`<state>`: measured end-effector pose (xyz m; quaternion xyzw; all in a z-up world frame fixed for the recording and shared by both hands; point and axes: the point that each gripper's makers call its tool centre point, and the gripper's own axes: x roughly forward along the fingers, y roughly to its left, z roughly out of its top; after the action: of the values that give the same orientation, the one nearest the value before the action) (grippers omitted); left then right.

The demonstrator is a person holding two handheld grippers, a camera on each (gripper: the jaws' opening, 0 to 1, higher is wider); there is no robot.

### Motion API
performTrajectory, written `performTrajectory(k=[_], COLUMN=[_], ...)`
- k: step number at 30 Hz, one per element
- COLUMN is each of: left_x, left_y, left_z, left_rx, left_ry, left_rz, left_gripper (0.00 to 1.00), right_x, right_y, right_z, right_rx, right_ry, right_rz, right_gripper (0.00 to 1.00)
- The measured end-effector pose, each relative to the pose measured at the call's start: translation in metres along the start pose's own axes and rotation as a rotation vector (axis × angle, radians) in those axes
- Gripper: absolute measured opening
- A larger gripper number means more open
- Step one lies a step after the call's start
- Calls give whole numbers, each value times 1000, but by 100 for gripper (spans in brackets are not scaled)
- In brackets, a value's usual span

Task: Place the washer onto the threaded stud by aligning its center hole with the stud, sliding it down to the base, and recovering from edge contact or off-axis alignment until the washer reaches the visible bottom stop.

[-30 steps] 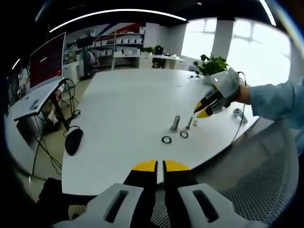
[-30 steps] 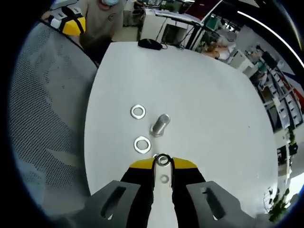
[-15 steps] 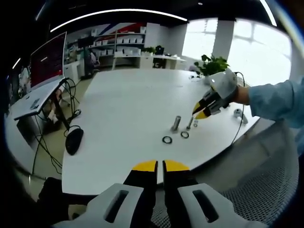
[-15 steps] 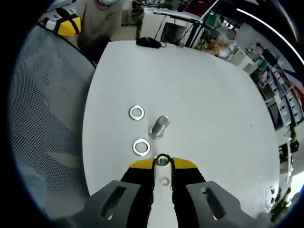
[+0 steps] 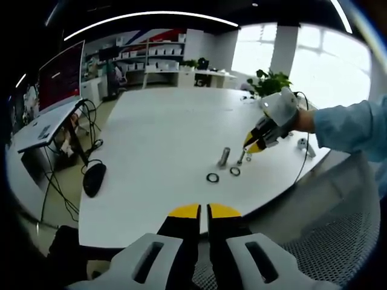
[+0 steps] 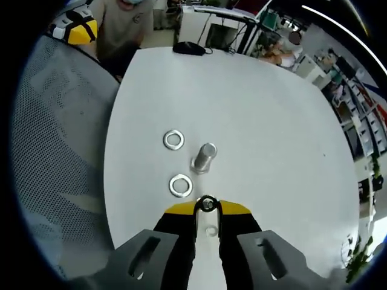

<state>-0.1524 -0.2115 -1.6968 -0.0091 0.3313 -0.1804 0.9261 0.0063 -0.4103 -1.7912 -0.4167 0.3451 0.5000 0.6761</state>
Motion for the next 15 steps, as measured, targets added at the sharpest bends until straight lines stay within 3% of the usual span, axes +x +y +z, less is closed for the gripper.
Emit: performTrajectory(k=[15], left_x=[0], left_y=[0], left_z=[0], left_rx=[-3], left_ry=[1], left_rz=[3], left_gripper=[2], right_x=[12], right_y=[4], right_z=[-7], right_rx=[-9], right_ry=[32], right_rz=[27], right_gripper=[14])
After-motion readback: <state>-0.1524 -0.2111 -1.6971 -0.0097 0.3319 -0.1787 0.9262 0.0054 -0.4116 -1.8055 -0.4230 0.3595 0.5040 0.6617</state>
